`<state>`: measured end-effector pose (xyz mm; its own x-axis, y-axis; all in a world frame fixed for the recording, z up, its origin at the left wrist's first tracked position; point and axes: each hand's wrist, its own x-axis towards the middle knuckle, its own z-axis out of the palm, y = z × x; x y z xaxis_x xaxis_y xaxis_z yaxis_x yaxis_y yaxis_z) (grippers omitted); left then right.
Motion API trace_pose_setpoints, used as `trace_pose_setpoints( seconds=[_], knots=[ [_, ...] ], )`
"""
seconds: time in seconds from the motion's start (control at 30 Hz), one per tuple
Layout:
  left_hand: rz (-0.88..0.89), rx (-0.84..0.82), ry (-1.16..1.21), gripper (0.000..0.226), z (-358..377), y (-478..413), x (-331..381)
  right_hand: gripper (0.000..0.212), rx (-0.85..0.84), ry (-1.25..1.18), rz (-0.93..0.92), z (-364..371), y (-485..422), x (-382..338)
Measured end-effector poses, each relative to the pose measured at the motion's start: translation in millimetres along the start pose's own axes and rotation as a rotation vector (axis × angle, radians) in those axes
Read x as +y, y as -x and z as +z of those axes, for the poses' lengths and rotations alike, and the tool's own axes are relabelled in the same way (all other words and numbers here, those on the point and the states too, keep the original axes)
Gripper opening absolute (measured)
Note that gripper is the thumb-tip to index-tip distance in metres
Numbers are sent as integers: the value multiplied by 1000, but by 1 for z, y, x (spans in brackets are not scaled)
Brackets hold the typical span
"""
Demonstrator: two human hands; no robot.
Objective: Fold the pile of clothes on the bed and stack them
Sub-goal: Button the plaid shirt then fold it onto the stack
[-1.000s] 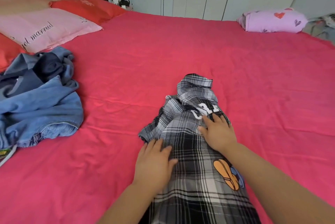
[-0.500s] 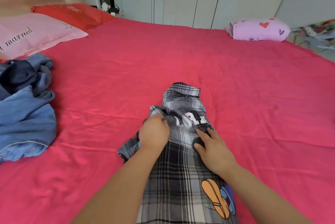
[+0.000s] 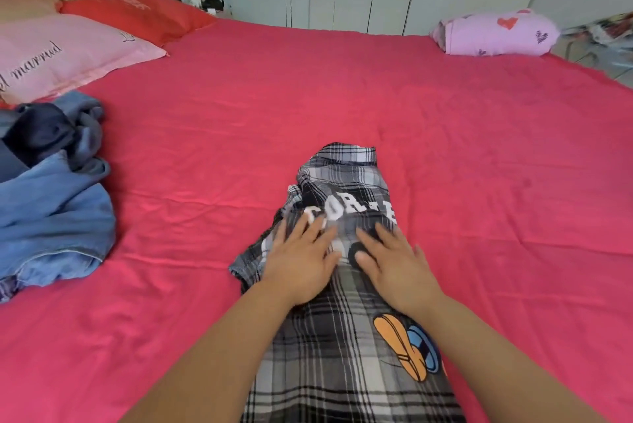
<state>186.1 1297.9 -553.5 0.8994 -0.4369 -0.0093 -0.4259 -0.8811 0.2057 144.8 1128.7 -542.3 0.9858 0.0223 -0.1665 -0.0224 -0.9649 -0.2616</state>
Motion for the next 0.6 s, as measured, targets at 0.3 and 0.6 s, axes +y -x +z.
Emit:
trace_pose_setpoints(
  seconds=[0.3,0.6],
  knots=[
    [109,70,36,60,-14,60,-3,53,90,-94,-71,-15,60,-2],
    [-76,23,63,63,-11,158,-16,47,111,-155,-125,4,129,3]
  ],
)
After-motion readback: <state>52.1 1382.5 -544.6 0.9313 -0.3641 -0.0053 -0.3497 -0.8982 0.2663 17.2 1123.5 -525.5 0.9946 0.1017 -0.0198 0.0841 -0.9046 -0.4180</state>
